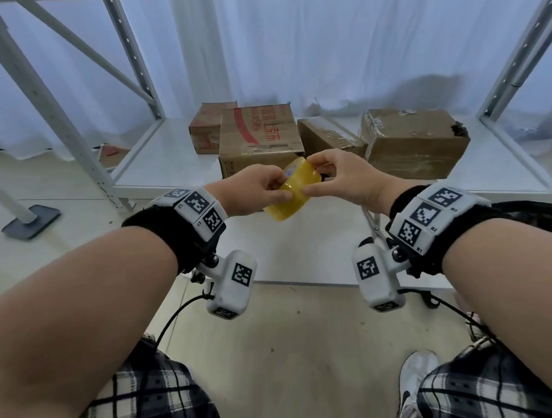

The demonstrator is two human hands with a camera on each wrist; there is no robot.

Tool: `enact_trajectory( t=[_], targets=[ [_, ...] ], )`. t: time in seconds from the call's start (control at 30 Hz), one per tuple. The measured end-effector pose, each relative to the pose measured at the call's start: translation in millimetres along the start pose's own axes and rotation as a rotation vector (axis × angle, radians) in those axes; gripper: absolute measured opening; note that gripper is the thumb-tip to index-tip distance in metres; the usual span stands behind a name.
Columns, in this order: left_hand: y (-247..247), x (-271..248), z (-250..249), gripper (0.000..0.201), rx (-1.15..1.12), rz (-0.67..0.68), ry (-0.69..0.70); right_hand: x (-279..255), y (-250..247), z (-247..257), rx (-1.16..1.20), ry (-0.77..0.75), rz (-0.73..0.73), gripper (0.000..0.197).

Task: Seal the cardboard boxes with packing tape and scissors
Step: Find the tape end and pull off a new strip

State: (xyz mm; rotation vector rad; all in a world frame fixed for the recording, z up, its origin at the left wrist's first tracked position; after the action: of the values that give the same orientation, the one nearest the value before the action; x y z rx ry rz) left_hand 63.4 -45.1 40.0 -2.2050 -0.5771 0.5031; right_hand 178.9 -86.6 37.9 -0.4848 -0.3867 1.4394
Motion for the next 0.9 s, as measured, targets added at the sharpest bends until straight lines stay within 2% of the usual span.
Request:
enact_trajectory(
  t=[0.1, 0.2, 0.4, 0.6, 0.77, 0.9],
  targets=[
    [-4.1, 0.2, 3.3, 0.028, -0.077, -0.051, -0.033, 1.9, 4.5, 9.6, -0.153, -0.06, -0.019, 0.065],
    [-8.0, 1.3, 8.9, 0.032, -0.147, -0.108, -0.081, 2.4, 9.4, 23.7, -0.286, -0.164, -0.082, 0.052],
    [-15.9, 0.5, 13.5, 0.037, -0.234, -0.196, -0.138, 0.1, 5.9, 37.7, -0.304, -0.245, -0.261, 0.028],
    [-16.6, -0.3, 9.2, 0.041, -0.209, -0.22, -0.139, -0.8, -3.7, 35.4, -0.148, -0.178, -0.326, 0.003],
    [-17.5, -1.4, 1.7, 0.041, -0.193, -0.239, -0.096, 8.3, 0.9, 26.0, -0.176, -0.058, -0.25, 0.006],
    [-11.2, -0.9, -2.6, 0.025, -0.266, -0.164, -0.066, 14.4, -1.4, 23.0, -0.218, 0.007, -0.236, 0.011]
  ],
)
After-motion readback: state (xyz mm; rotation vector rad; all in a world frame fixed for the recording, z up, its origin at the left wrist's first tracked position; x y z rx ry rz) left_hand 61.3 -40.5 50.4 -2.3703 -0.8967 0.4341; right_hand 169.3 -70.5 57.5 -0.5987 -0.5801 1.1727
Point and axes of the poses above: each hand's wrist, its own x-axis towards the middle knuckle, its own y-axis out of the palm, z = x × y, the point moved 10 cm from there along x, towards the middle knuckle, and after that the axes turned 4 degrees about z, right-handed, at the moved point
